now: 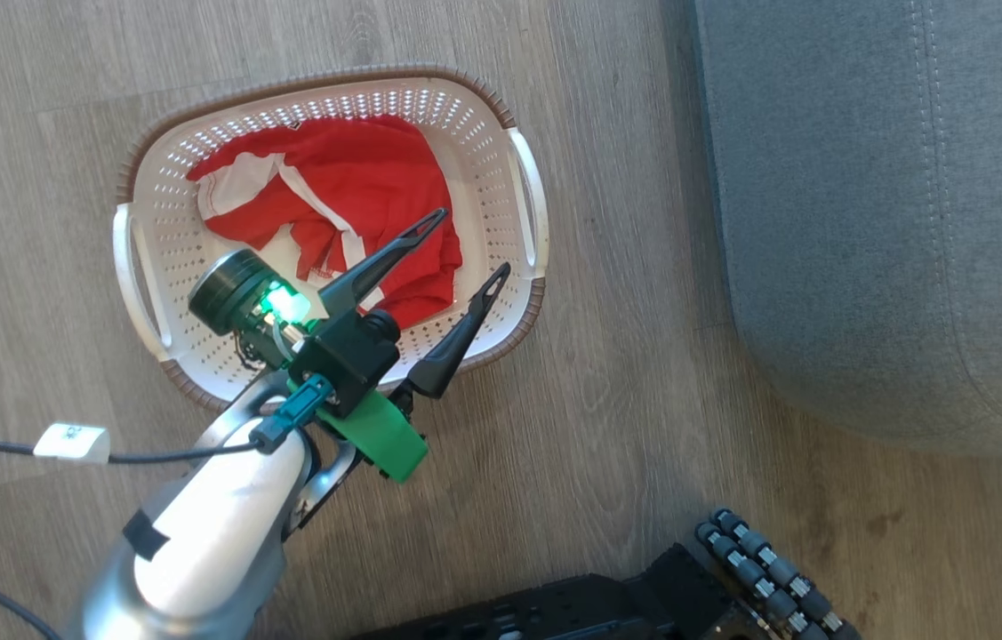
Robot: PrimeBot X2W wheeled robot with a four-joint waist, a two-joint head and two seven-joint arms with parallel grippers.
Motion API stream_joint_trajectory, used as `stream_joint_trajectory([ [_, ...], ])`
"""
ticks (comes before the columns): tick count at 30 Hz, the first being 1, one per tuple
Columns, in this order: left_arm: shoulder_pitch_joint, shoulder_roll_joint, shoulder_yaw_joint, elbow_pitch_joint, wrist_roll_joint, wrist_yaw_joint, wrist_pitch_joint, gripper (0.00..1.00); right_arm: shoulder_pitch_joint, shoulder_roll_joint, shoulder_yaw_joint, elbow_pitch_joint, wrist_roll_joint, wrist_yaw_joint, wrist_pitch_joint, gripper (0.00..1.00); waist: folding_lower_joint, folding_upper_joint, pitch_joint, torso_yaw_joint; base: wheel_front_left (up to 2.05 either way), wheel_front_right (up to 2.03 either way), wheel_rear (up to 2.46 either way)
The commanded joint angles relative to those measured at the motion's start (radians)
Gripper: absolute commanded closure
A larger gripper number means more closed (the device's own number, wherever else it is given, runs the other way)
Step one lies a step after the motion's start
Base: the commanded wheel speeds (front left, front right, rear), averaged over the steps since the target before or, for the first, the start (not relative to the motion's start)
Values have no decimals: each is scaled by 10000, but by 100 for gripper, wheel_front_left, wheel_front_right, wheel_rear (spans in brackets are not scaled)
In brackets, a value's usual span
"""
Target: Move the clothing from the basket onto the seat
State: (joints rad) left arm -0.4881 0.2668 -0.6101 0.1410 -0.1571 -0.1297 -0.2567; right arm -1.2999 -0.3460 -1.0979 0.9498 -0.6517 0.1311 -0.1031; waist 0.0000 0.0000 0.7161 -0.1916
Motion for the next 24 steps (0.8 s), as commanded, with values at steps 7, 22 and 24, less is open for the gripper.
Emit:
stream_joint_trajectory([
  [7, 151, 115, 394, -436, 90, -10, -51, 0, 32, -136, 682, 124, -107, -4, 1049, 0, 0, 0, -189, -40, 0, 0, 0],
  [22, 373, -750, 535, -399, -263, -10, -51, 0, 615, -667, 1827, 1201, -109, -4, 4371, 0, 0, 0, -1572, -412, 0, 0, 0],
  [24, 436, -857, 526, -337, -277, -10, -51, 0, 467, -824, 2169, 1518, -109, -4, 4944, 0, 0, 0, -1767, -429, 0, 0, 0],
])
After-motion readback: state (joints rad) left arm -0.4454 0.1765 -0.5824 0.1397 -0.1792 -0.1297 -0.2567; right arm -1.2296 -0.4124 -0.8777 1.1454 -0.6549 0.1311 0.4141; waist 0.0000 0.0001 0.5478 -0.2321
